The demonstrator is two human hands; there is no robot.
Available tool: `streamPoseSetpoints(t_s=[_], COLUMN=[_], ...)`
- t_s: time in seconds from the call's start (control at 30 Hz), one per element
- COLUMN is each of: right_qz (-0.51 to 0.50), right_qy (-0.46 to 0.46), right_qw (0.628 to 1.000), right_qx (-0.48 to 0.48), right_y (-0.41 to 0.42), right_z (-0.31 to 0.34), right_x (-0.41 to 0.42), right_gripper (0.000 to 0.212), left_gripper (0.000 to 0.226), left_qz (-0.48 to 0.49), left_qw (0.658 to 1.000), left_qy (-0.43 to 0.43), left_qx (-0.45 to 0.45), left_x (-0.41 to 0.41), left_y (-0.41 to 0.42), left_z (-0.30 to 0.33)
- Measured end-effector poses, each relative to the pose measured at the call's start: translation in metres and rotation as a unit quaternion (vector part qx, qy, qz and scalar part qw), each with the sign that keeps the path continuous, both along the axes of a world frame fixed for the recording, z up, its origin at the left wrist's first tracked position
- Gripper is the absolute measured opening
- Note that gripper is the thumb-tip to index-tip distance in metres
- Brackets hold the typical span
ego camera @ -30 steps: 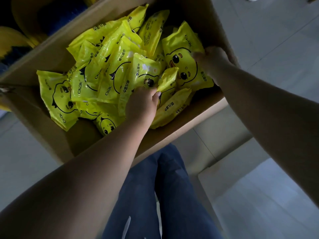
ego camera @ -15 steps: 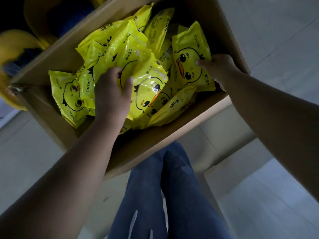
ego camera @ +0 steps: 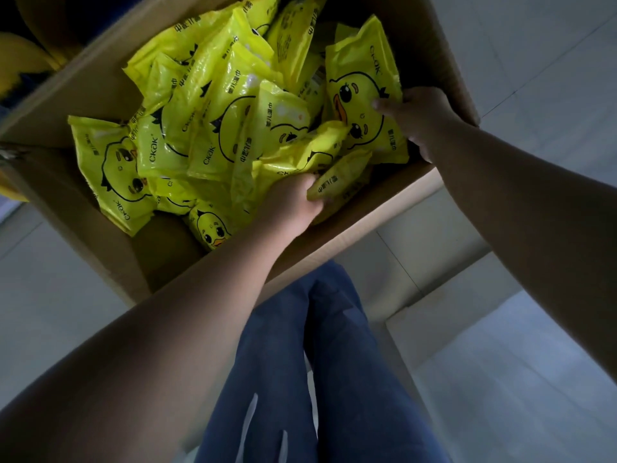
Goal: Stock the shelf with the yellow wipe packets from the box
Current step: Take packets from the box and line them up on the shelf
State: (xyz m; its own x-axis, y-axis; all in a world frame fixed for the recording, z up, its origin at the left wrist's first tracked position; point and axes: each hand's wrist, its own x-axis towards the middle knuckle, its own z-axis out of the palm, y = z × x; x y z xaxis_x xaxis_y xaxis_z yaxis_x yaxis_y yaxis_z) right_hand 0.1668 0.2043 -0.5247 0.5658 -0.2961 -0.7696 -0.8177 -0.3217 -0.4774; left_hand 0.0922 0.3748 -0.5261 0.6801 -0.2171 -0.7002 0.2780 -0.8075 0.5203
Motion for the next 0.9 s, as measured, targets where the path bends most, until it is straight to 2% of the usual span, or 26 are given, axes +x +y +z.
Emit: streamPoseSetpoints(t_s=[0.17,0.33,0.4,0.5,0.6,0.67,0.73,0.83,0.9], right_qz=[0.001,0.005,0.015,0.027,-0.01,-0.054,-0.088,-0.125,-0.132], right_qy=[-0.012,-0.044,-0.061,-0.097,-0.117,-0.122,-0.132,-0.131,-0.128], right_qw=[1.0,0.999,0.998,0.995,0.993,0.99,0.983,0.97,0.962], right_qx=[-0.006,-0.024,-0.023,-0.007,0.007,0.049,0.095,0.165,0.203], right_y=[0.001,0.001,0.0,-0.002,0.001,0.005,0.011,0.023,0.033], right_z=[0.002,0.011,0.015,0.02,0.03,0.041,0.058,0.088,0.112], right_x=[-0.003,-0.006,-0.008,-0.012,-0.018,-0.02,-0.022,-0.027,-0.03], right_gripper=[0.03,0.026,0.028,0.021,0.012,0.012,0.016,0.018,0.007], left_gripper=[0.053,0.042,0.038,0.038,0.036,0.032,0.035,0.073,0.078], left_qz=[0.05,0.081,0.129,0.254,0.314,0.34,0.357,0.373,0.379], left_qw=[0.998,0.996,0.99,0.963,0.942,0.915,0.873,0.8,0.777], left_qy=[0.028,0.009,0.01,-0.009,0.006,0.043,0.081,0.145,0.157], left_qx=[-0.002,-0.02,-0.061,-0.085,-0.118,-0.214,-0.322,-0.447,-0.478], left_x=[0.013,0.026,0.032,0.041,0.045,0.044,0.041,0.034,0.026], left_y=[0.013,0.04,0.054,0.066,0.077,0.078,0.081,0.084,0.088], left_z=[0.004,0.027,0.037,0.055,0.07,0.084,0.096,0.107,0.119])
